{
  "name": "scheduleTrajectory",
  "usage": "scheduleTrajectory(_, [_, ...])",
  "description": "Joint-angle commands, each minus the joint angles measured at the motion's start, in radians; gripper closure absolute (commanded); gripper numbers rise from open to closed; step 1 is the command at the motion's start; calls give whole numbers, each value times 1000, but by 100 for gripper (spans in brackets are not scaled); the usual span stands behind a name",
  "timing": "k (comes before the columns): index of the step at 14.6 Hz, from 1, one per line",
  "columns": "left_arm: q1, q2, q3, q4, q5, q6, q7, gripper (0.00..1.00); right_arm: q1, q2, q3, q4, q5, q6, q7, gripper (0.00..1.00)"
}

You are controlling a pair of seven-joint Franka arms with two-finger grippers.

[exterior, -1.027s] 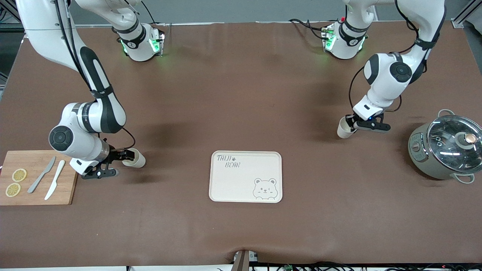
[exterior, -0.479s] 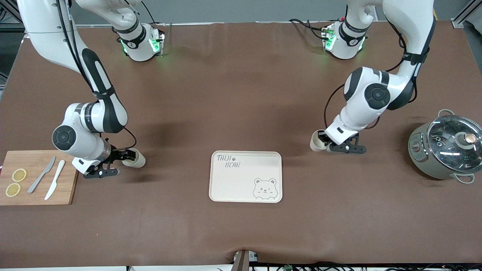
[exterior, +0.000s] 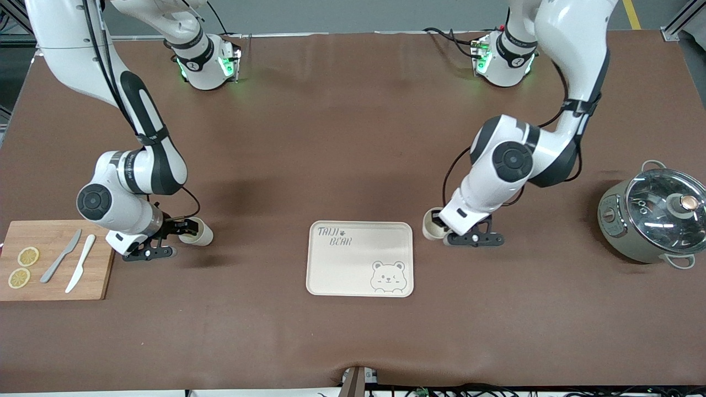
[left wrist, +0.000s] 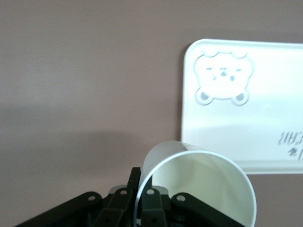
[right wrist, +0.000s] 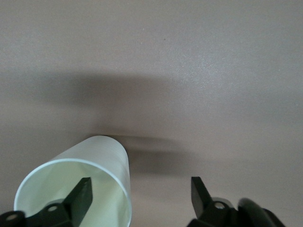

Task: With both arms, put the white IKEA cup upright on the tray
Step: 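Carry the held cup with the left gripper onto the bear tray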

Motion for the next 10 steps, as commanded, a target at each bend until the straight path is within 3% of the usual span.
scheduleTrajectory(1, [-51,119,7,157,25,-32,-84,100,-4,-2,5,-7,3,9,-5,28])
scheduleTrajectory(7, [-124,291,17,333,43,-21,-218,100,-2,-2,5,-7,6,9,-5,50])
scheduleTrajectory(10, [-181,328,87,348,41,18,-228,100,-2,-2,6,-7,6,9,-5,64])
